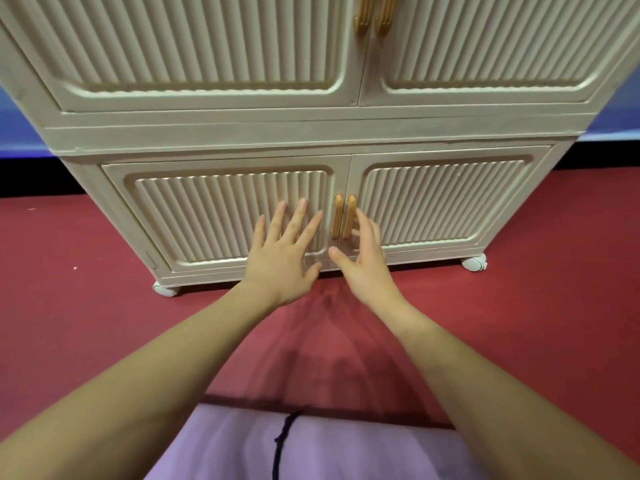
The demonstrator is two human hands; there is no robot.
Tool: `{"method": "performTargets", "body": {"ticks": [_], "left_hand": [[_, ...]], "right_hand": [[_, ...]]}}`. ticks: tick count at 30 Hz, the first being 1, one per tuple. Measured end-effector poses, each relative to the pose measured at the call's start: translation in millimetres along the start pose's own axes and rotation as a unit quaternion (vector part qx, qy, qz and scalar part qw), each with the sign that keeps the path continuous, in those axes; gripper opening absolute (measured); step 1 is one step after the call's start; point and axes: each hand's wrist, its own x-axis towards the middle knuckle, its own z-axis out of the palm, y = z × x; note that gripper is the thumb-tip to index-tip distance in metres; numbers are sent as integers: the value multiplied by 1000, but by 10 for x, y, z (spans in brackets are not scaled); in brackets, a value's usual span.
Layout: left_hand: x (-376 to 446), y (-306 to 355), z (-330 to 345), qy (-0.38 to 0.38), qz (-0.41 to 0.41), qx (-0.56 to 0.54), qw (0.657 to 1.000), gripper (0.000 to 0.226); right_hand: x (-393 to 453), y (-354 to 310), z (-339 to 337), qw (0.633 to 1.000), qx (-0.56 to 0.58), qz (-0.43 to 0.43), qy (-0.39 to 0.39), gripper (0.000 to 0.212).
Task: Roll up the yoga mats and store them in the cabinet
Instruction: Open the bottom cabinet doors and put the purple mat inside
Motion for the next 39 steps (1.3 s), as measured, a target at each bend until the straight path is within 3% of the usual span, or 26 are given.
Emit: {"method": "performTargets", "body": {"ticks": [5,9,11,15,19,24,29,34,39], "left_hand": [[5,35,-52,7,-8,8,1000,76],[-1,102,-211,144,69,5,987,69],[93,167,-332,175,91,20,980,69],[287,313,-623,120,93,96,984,72],[457,352,-676,52,153,228,960,69],[522,316,-709,18,170,291,941,58],[420,356,-692,37,180,294,938,57],[60,356,-603,194,225,199,934,53],[-235,404,-740,231,163,102,954,51]], "right_hand": [[-301,73,-150,998,-60,-23,-18,70],[-552,-30,-417,971,-171,-80,146,53],[-554,-180,-571,950,-202,-138,196,52],[-351,-489,-872,912,-307,-214,170,48],[-336,-502,-1005,910,-338,-202,133,43],[-424,-468,-1034,916,-318,-197,143,42],[-468,-449,-1015,912,-335,-186,147,43],[-561,-485,-1105,901,-366,-178,152,43],[-800,-542,-1214,878,-404,-183,180,39]]}}
